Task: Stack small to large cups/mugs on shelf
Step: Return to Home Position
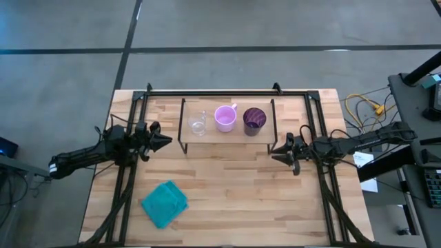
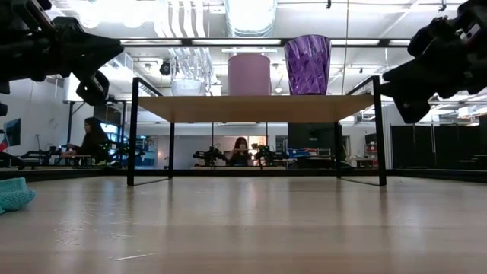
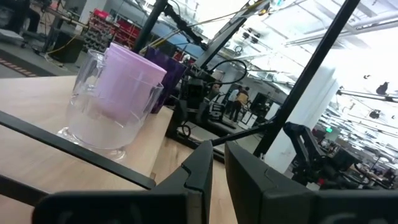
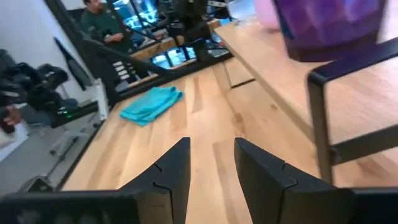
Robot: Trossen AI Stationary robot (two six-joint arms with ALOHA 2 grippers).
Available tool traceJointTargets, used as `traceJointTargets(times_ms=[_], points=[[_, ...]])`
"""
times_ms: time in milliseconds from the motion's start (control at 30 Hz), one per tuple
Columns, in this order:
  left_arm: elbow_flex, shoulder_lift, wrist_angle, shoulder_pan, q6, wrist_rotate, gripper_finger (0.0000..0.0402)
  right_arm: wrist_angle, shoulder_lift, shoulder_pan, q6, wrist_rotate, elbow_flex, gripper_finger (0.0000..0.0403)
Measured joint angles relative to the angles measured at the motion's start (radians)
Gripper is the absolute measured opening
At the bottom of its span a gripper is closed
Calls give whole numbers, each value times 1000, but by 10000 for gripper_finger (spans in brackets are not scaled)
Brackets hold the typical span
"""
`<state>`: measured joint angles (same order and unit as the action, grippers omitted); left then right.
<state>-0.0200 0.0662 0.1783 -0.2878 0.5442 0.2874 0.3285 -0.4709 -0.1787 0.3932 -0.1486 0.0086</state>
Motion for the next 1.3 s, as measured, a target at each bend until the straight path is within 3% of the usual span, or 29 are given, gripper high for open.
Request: traceJointTargets(times_ms=[600, 1300], points=[[8, 3, 0, 0, 0, 0, 29, -7, 2, 0, 0, -10, 0, 118], [11, 3, -1, 0, -1, 0, 29, -18, 401, 0, 0, -10, 1, 118]])
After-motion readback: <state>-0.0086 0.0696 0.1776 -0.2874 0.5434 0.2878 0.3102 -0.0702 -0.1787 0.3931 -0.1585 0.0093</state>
